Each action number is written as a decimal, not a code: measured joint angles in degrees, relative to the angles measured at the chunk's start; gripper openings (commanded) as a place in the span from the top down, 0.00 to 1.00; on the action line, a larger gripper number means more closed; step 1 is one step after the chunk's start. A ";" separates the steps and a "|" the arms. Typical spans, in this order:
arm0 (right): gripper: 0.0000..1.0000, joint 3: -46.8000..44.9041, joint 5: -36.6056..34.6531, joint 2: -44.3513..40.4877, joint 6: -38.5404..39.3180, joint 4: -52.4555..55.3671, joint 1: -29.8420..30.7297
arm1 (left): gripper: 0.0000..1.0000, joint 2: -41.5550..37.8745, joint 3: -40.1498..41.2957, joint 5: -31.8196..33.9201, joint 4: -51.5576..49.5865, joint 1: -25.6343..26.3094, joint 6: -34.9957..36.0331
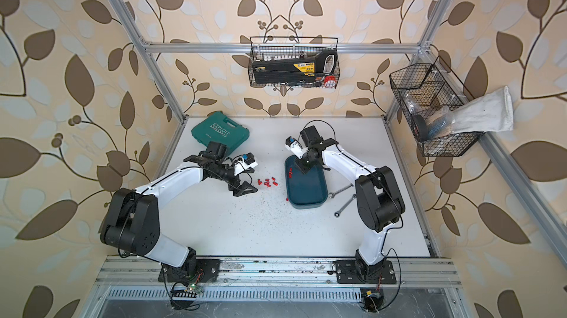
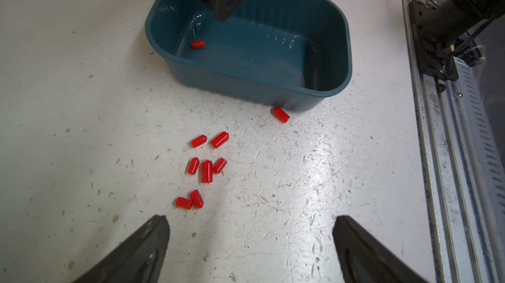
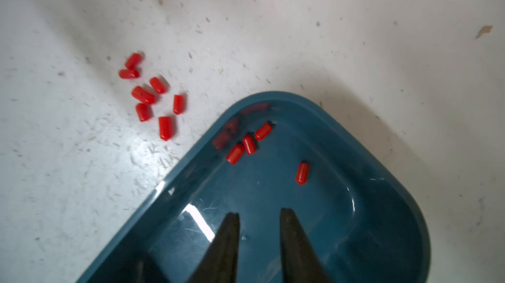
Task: Take the screw protection sleeves out of the storage box
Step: Pick up the screw protection sleeve from the storage box.
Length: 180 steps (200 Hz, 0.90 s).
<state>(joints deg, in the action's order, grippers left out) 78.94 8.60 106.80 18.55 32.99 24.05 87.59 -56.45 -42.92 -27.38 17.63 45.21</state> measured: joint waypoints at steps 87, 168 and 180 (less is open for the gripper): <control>0.61 3.80 -6.82 10.36 0.00 -0.26 -0.59 | 0.01 -0.02 0.00 -2.23 -1.09 0.00 0.35; 0.90 5.29 -7.63 12.22 0.52 -1.68 -0.59 | 0.01 -0.07 0.00 -2.19 -1.31 0.00 1.09; 0.95 5.31 -7.69 12.22 0.52 -1.68 -0.59 | 0.01 -0.17 0.00 -2.19 -1.38 0.00 1.09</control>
<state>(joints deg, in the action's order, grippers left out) 84.25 0.91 119.02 19.07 31.31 23.46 87.42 -56.45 -45.10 -28.75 17.63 46.30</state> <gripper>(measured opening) 0.099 0.987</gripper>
